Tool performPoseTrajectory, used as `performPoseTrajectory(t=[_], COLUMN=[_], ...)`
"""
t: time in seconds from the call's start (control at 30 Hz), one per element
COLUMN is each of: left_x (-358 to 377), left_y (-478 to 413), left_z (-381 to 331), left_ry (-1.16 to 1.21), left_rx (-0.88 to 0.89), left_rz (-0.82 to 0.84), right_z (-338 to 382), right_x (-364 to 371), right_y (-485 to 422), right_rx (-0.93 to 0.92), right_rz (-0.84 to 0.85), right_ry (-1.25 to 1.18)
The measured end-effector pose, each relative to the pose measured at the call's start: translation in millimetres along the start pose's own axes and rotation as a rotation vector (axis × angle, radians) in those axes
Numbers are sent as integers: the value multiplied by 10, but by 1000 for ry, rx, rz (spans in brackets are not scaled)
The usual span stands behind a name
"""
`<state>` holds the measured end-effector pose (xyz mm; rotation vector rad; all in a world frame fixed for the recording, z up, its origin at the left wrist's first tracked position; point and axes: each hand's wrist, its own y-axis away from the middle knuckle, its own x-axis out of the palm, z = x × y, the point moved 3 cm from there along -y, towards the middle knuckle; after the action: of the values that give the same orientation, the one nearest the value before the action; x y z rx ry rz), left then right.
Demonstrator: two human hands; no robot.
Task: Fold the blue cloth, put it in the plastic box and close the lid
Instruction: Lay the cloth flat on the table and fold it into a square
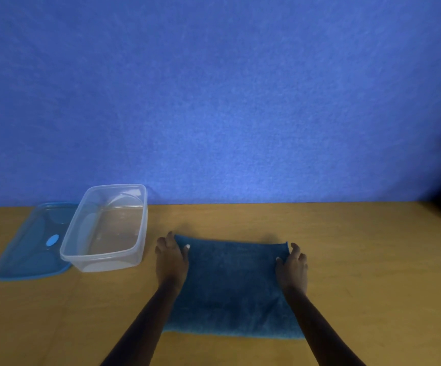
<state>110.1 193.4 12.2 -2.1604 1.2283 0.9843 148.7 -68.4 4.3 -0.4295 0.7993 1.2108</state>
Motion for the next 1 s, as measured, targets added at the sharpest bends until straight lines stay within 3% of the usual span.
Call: performPoseTrajectory(t=[0.1, 0.27, 0.37, 0.43, 0.57, 0.7, 1.0], left_x=[34, 205, 253, 255, 215, 194, 121], left_y=[224, 596, 700, 747, 798, 809, 911], left_z=[-217, -457, -319, -144, 76, 100, 76], left_ry=[-147, -320, -377, -394, -469, -472, -407], left_rx=[237, 492, 467, 410, 354, 308, 187], left_rz=[-24, 5, 161, 202, 194, 192, 170], right_z=[116, 331, 444, 403, 195, -11, -381], right_x=[87, 530, 623, 663, 631, 693, 328], right_y=[235, 731, 944, 1024, 1035, 930, 618], right_rx=[-173, -417, -527, -558, -585, -557, -418], right_rz=[-76, 117, 71, 130, 115, 247, 165], right_ry=[295, 381, 433, 414, 497, 466, 511])
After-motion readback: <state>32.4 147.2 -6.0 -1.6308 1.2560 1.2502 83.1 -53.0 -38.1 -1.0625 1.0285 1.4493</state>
